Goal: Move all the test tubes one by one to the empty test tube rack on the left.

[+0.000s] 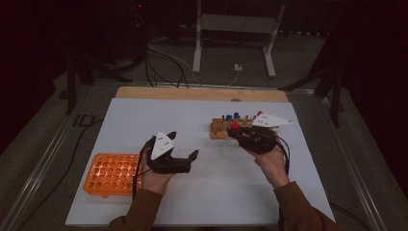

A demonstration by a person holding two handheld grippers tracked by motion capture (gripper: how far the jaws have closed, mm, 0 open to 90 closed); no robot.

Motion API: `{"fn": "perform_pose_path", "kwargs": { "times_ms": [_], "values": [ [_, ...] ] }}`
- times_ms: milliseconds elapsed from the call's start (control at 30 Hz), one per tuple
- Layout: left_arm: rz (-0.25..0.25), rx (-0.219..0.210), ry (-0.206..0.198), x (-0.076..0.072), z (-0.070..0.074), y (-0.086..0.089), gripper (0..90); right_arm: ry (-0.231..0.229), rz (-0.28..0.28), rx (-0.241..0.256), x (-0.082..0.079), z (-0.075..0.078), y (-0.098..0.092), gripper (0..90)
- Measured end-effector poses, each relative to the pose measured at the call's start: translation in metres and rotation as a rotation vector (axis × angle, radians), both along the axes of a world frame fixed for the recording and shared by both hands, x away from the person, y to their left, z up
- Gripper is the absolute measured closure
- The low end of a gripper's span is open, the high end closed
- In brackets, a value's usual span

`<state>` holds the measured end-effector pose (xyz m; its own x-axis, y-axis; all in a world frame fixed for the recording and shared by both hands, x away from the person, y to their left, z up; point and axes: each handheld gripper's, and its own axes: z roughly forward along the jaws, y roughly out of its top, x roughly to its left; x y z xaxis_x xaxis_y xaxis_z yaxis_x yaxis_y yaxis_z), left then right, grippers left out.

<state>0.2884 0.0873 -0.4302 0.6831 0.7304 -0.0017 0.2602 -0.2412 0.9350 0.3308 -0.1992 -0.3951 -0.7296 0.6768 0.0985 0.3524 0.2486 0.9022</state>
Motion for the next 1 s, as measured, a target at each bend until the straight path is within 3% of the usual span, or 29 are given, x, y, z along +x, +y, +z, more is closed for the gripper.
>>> {"fn": "perform_pose_path", "kwargs": {
  "times_ms": [200, 367, 400, 500, 533, 567, 800, 933, 1000],
  "values": [
    [-0.072, -0.004, 0.032, 0.006, -0.001, -0.028, 15.2, 0.011, 0.046, 0.001, -0.005, -0.003, 0.019, 74.7],
    [-0.099, 0.007, 0.045, 0.010, -0.003, -0.044, 28.7, 0.028, 0.078, 0.019, -0.008, -0.004, 0.028, 74.7],
    [-0.106, 0.008, 0.048, 0.010, -0.003, -0.045, 36.5, 0.029, 0.088, 0.020, -0.009, -0.005, 0.031, 74.7],
    [-0.120, 0.001, 0.053, 0.012, -0.004, -0.047, 49.6, 0.035, 0.105, 0.019, -0.010, -0.005, 0.033, 74.7],
    [-0.122, 0.002, 0.055, 0.012, -0.004, -0.047, 49.6, 0.035, 0.105, 0.019, -0.010, -0.005, 0.033, 74.7],
    [-0.124, -0.002, 0.057, 0.012, -0.004, -0.047, 57.0, 0.038, 0.112, 0.020, -0.010, -0.006, 0.034, 74.7],
    [-0.155, 0.007, 0.059, 0.013, -0.005, -0.047, 73.6, 0.044, 0.125, 0.011, -0.011, -0.007, 0.037, 74.7],
    [-0.162, 0.018, 0.045, 0.011, -0.005, -0.046, 75.1, 0.041, 0.132, 0.018, -0.011, -0.008, 0.037, 74.2],
    [-0.156, 0.018, 0.049, 0.011, -0.005, -0.045, 75.4, 0.034, 0.137, 0.036, -0.011, -0.007, 0.035, 67.6]
  ]
}}
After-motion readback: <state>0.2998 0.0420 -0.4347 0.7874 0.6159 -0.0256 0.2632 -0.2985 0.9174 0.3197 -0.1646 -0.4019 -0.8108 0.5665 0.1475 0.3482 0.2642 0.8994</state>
